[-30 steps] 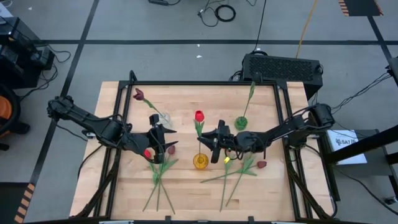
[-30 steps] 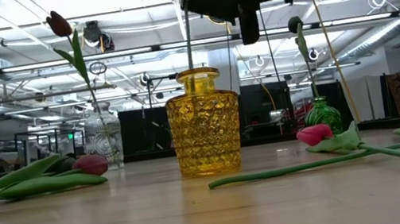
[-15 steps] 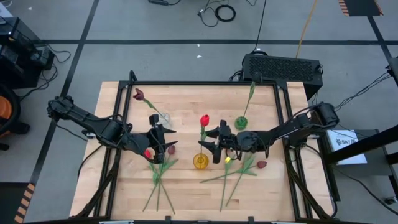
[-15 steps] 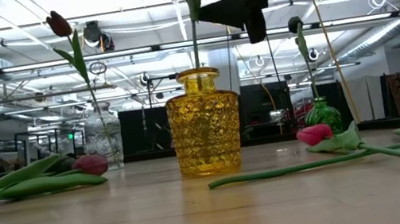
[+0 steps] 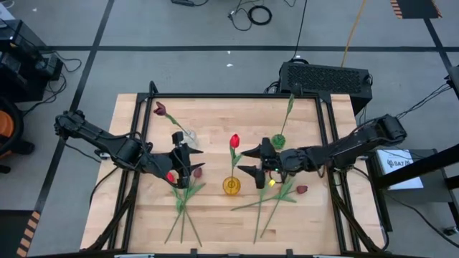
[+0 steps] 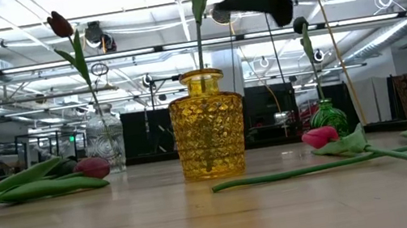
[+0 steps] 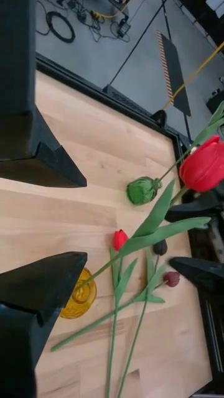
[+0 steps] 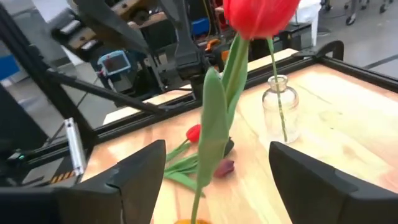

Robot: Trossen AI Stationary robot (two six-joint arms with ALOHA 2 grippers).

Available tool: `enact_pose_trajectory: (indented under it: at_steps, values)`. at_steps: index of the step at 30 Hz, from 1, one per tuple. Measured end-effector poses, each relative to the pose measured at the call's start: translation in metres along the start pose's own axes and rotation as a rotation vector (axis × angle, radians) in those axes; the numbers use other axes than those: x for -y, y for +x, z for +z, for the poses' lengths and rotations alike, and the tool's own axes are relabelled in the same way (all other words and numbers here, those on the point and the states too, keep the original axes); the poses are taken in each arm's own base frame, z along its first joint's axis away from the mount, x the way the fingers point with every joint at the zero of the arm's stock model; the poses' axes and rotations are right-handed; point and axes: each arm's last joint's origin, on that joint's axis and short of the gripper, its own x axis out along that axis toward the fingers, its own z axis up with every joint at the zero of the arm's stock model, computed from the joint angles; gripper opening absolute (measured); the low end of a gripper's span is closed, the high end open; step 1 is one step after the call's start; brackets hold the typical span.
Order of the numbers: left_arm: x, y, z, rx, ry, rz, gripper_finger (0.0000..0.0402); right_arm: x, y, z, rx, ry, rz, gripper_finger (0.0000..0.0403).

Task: Sort flowers into vase by color
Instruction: Put the left dark red flower into the transparent vase

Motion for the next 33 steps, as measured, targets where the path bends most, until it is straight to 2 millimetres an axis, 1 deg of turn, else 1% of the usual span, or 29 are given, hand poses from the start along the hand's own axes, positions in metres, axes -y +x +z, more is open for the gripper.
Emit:
enact_pose_trajectory:
  at_steps: [2,4,8,10,12,15,18,22,25,29,33]
  values:
    - [0.001,-0.001,-0.002,-0.014,-0.021,-0.004,0.0187,-0.003,-0.013,0.008,-0.010,-0.003,0.012,0.0279]
    - [0.001,-0.004,-0.004,-0.047,-0.048,-0.007,0.0187,-0.005,-0.029,0.020,0.007,0.007,0.033,0.0279]
    - [0.001,-0.011,-0.009,-0.096,-0.143,-0.010,0.0187,-0.008,-0.069,0.050,0.101,0.007,0.099,0.0279]
    - [0.002,-0.012,-0.011,-0.119,-0.186,-0.017,0.0187,-0.007,-0.086,0.060,0.132,-0.020,0.123,0.0279]
    - [0.005,-0.014,-0.013,-0.146,-0.228,-0.040,0.0187,-0.005,-0.100,0.066,0.143,-0.039,0.138,0.0279]
    - [0.011,-0.017,-0.020,-0.183,-0.325,-0.056,0.0187,-0.002,-0.115,0.066,0.110,-0.070,0.145,0.0279]
    - [0.021,-0.017,-0.032,-0.232,-0.407,-0.055,0.0187,0.001,-0.120,0.062,0.057,-0.099,0.135,0.0279]
    - [0.034,-0.020,-0.050,-0.286,-0.481,-0.061,0.0187,0.002,-0.122,0.062,0.051,-0.100,0.132,0.0279]
    - [0.039,-0.023,-0.070,-0.378,-0.522,-0.036,0.0187,0.001,-0.122,0.065,0.076,-0.073,0.143,0.0279]
    - [0.050,-0.024,-0.097,-0.494,-0.583,-0.049,0.0187,-0.001,-0.122,0.069,0.121,-0.059,0.163,0.0279]
    - [0.058,-0.022,-0.121,-0.517,-0.650,-0.031,0.0187,-0.002,-0.122,0.070,0.138,-0.084,0.167,0.0279]
